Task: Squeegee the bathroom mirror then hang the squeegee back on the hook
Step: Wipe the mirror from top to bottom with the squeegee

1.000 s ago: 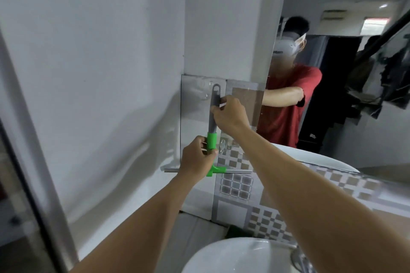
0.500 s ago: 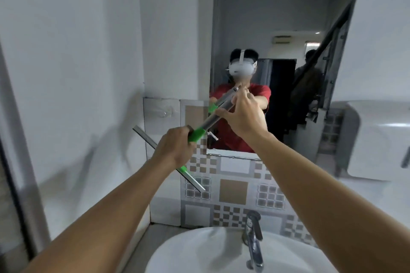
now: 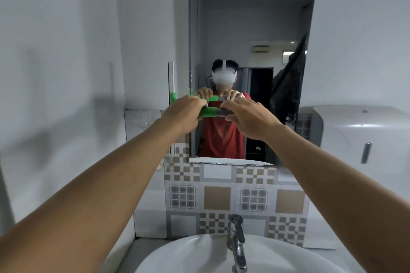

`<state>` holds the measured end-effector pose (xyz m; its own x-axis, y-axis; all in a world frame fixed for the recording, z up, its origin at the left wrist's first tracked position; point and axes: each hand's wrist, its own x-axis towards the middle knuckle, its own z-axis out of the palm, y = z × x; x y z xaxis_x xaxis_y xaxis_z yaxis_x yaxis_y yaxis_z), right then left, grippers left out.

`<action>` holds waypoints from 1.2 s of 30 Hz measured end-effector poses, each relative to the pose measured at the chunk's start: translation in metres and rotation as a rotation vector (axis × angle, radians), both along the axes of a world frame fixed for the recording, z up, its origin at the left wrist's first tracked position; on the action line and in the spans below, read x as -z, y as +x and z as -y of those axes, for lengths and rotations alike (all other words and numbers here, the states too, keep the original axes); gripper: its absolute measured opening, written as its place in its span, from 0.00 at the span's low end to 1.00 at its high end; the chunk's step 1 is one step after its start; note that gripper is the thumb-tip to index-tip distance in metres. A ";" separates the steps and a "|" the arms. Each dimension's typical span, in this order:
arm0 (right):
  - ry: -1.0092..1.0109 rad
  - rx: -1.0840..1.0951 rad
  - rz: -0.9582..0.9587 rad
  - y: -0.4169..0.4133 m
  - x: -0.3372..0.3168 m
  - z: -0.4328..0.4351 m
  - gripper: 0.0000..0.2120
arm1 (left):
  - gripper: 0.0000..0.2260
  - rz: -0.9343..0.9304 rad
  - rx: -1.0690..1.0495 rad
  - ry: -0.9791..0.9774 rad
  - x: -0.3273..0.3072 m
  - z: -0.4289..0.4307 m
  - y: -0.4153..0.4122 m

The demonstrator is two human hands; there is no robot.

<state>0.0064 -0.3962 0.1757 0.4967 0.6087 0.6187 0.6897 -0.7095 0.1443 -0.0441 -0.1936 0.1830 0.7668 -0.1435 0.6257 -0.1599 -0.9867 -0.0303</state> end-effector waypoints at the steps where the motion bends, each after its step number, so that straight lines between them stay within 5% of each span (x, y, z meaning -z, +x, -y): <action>1: 0.037 -0.013 0.018 0.002 -0.004 0.000 0.15 | 0.13 0.051 0.009 0.017 -0.006 -0.001 0.003; 5: 0.167 -0.031 0.061 0.016 -0.031 -0.001 0.17 | 0.12 0.548 0.131 0.024 0.001 0.000 0.008; 7: 0.173 -0.013 0.105 0.026 -0.048 0.000 0.20 | 0.11 0.625 0.195 0.036 0.024 0.000 0.015; 12: 0.153 0.047 0.123 0.046 -0.094 0.006 0.22 | 0.17 0.332 0.089 0.015 0.073 -0.015 0.065; 19: 0.103 0.112 0.182 0.074 -0.149 0.006 0.25 | 0.47 0.207 -0.048 0.086 0.075 -0.013 0.136; 36: 0.040 0.112 0.239 0.115 -0.182 -0.009 0.28 | 0.44 0.208 -0.065 0.062 0.082 -0.019 0.175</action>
<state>0.1214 -0.3874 0.3572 0.3967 0.5303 0.7493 0.5561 -0.7882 0.2635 0.1305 -0.1746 0.1007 0.6307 -0.1414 0.7630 -0.0804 -0.9899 -0.1170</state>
